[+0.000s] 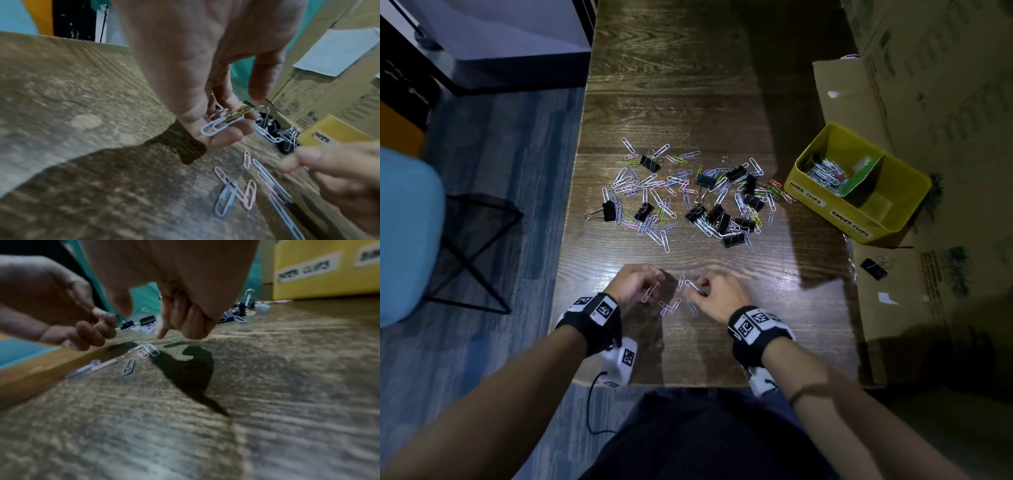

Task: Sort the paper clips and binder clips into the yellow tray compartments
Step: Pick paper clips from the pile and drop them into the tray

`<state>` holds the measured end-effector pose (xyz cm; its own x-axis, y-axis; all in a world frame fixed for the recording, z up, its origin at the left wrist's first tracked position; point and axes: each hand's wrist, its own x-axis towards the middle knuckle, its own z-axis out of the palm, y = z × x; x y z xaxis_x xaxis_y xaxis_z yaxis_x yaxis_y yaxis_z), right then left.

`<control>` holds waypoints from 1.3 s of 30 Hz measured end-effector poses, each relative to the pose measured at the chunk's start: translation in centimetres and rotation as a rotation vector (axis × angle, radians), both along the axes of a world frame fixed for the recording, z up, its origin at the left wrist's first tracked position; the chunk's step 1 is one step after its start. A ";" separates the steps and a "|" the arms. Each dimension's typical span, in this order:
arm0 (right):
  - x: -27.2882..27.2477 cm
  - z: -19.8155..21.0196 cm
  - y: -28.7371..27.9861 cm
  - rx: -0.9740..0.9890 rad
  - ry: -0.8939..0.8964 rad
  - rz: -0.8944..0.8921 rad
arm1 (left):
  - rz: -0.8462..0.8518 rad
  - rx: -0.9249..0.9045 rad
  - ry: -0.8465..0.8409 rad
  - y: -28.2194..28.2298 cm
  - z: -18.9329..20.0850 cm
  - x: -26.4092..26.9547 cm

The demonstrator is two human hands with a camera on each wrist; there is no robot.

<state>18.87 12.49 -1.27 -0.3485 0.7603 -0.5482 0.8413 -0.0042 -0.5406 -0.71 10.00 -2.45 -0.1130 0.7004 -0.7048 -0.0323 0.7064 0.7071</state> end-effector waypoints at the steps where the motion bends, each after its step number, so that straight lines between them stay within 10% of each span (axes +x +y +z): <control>1: -0.4 0.0 -0.1 0.049 -0.078 0.082 | -0.106 0.016 0.079 -0.4 -0.2 -0.1; 7: -1.0 0.2 -1.2 0.158 -0.297 0.408 | -0.848 0.292 0.727 -3.7 -0.3 1.0; 22: -1.2 -0.6 -2.2 0.246 -0.301 0.440 | -0.748 0.407 0.903 -7.2 -1.1 2.7; 26: -0.6 -1.5 -2.1 0.166 -0.196 0.337 | -0.653 0.368 0.743 -6.6 -1.2 2.1; 35: 0.8 -1.1 -0.5 -0.094 0.233 -0.107 | 0.295 0.074 -0.104 -3.5 -0.2 -1.0; 39: 1.4 -0.3 0.1 -0.182 0.394 -0.232 | 0.212 0.000 -0.091 -3.5 0.8 -1.5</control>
<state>20.26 12.56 -1.59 -0.3884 0.7467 -0.5400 0.5390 -0.2912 -0.7904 -2.19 6.47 -1.64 -0.1934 0.6679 -0.7187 -0.2433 0.6770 0.6946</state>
